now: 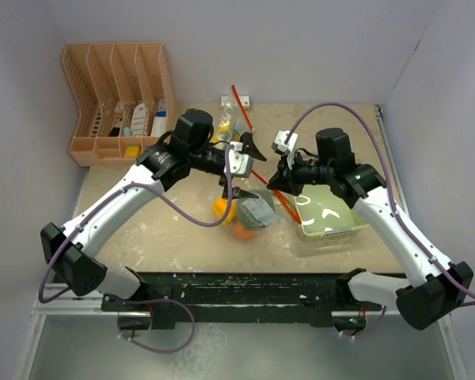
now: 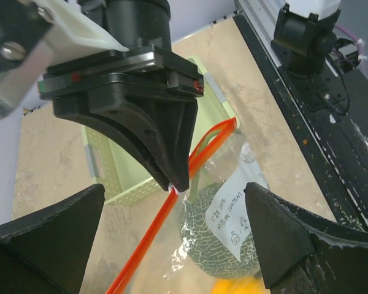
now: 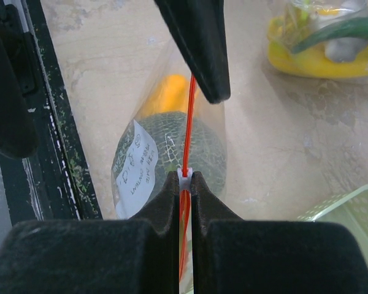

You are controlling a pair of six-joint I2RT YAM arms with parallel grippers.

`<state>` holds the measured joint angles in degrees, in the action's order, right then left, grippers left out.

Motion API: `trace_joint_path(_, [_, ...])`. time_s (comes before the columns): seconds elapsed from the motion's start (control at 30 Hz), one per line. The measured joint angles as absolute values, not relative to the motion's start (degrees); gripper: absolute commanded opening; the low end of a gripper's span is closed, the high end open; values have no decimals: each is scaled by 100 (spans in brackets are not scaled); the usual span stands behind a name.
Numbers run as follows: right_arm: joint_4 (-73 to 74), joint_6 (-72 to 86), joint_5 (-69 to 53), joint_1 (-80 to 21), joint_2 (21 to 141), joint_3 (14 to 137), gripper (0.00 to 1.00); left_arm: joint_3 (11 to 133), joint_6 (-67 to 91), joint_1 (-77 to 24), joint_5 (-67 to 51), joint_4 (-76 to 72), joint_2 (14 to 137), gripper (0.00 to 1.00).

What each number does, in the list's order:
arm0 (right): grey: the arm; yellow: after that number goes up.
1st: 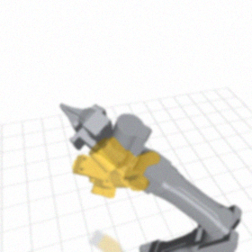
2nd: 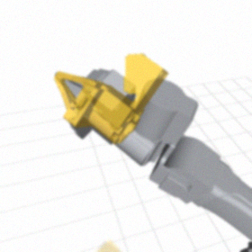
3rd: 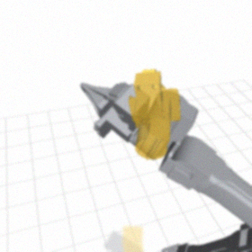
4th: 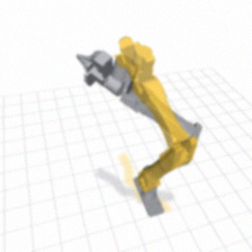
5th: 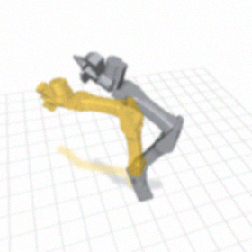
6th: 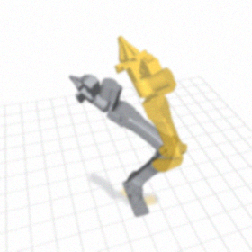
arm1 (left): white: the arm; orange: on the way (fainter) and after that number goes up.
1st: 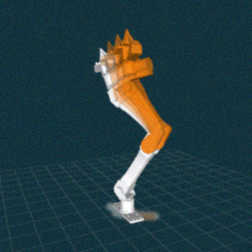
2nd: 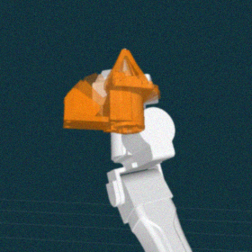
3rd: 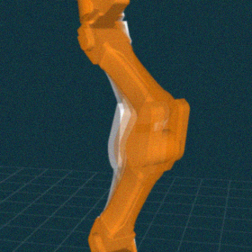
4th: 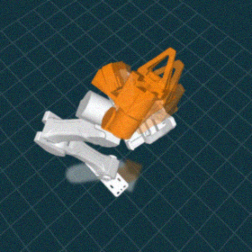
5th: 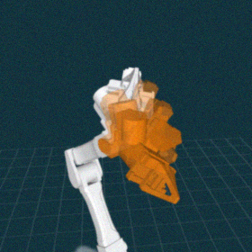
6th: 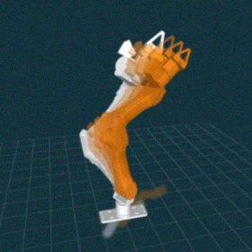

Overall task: Place the food in the zip-top bag and seal the zipper
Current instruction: Zip the zipper food storage bag at the center of the board.

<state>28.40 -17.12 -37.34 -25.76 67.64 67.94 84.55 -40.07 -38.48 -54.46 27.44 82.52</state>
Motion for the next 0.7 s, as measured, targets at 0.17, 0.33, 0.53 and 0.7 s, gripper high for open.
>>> trace_joint_path(0.17, [2851, -1715, -3879, -2576, 6799, 6838, 0, 8453, -4285, -3946, -5135, 3068, 8259, 95])
trace_joint_path(0.33, [2856, -1715, -3999, -2576, 6799, 6851, 0, 8453, -4580, -4016, -4716, 3310, 8342, 77])
trace_joint_path(0.53, [2858, -1715, -4042, -2576, 6799, 6851, 1, 8453, -4718, -4117, -4362, 3404, 8545, 64])
trace_joint_path(0.7, [2862, -1717, -4125, -2576, 6799, 6851, 1, 8451, -4737, -4158, -4246, 3422, 8648, 0])
